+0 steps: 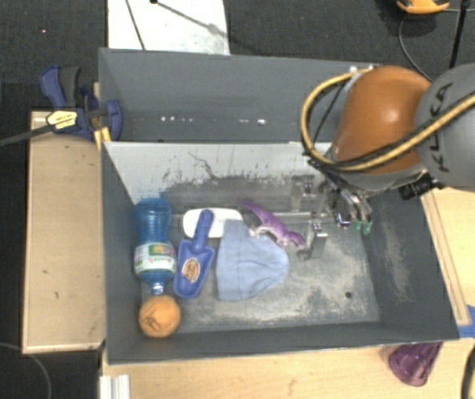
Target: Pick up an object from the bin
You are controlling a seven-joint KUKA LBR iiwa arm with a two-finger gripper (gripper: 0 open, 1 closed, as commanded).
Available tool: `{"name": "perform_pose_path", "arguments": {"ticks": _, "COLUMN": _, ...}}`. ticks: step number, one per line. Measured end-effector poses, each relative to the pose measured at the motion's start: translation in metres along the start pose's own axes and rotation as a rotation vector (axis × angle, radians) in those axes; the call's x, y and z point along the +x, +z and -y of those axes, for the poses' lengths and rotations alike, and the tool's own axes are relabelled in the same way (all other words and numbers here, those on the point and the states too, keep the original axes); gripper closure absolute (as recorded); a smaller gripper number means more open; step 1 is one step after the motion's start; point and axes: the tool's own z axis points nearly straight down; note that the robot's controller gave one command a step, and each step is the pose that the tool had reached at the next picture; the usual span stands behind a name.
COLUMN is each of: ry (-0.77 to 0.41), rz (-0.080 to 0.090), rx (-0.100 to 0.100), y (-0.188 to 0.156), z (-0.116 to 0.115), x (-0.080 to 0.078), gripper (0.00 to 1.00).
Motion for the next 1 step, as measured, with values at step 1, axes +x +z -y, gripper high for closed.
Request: {"name": "perform_pose_path", "arguments": {"ticks": 1, "ry": 0.000, "rz": 0.008, "rx": 0.000, "y": -0.0045, "z": 0.0000, "x": -0.0017, "gripper": 0.00}}
